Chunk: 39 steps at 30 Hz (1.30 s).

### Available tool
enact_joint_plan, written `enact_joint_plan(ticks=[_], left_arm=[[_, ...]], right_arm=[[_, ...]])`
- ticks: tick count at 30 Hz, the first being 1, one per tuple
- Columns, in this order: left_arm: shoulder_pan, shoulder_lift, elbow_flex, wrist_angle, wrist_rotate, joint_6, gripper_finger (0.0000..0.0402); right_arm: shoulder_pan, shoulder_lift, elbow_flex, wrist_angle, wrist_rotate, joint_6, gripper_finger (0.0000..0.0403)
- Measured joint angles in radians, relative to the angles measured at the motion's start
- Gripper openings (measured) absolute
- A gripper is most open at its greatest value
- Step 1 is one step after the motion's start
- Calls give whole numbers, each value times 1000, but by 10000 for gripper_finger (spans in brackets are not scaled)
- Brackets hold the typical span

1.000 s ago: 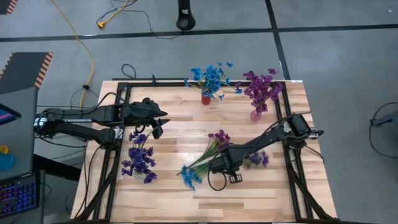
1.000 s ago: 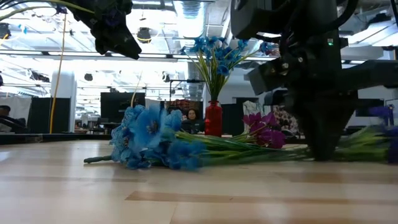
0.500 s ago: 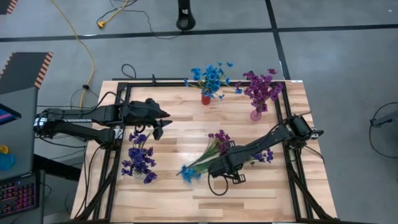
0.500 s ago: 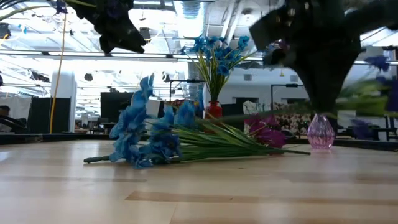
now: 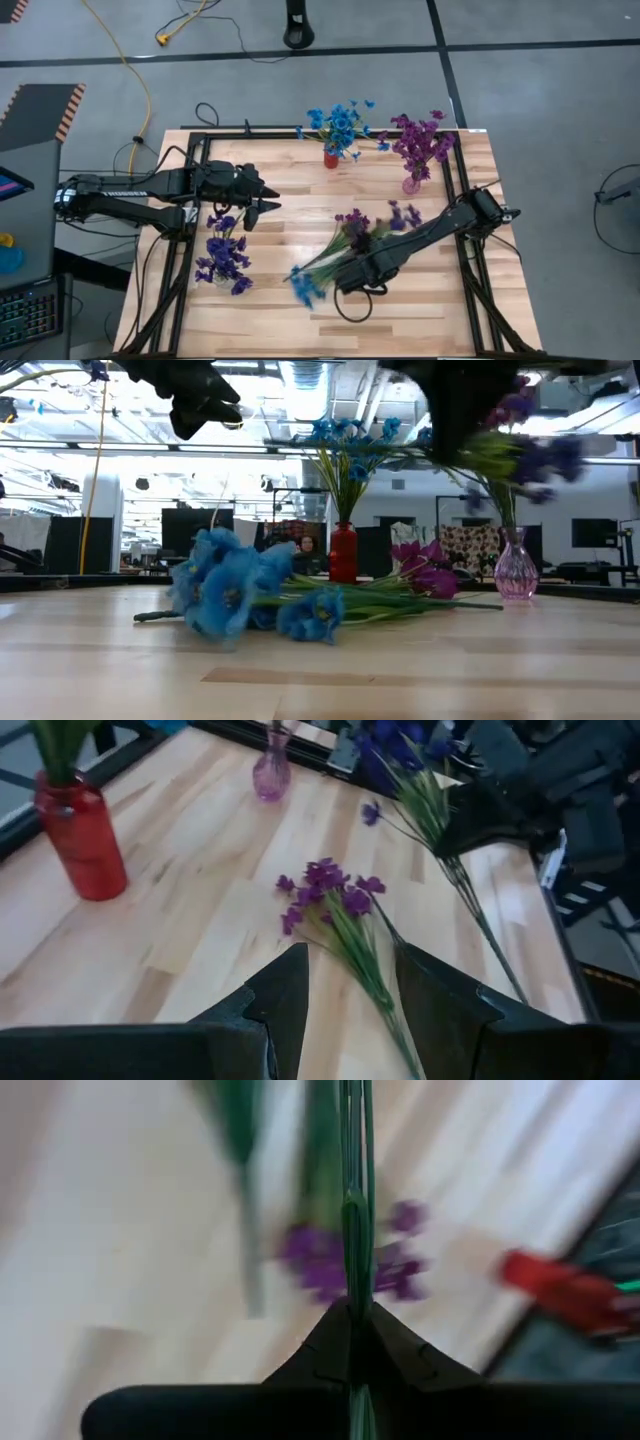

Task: Sort flowers into vase by color
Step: Put the dark blue flowers into the transparent vase

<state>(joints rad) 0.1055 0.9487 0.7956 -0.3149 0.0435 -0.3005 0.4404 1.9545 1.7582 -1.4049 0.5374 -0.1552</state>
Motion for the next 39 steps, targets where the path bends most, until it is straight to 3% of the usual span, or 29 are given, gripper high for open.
enact_joint_plan(ticks=[7,16,25,39], left_arm=[[0,0,0,0,6,-27,140],[0,0,0,5,6,-50,140],[-2,0,0,124,180,-59,140],[-2,0,0,161,265,-44,140]], right_arm=[[2,0,19,164,254,-264,46],[-21,0,19,510,455,-699,46],[-78,0,19,802,484,-1030,46],[-81,0,19,1040,450,-1331,46]])
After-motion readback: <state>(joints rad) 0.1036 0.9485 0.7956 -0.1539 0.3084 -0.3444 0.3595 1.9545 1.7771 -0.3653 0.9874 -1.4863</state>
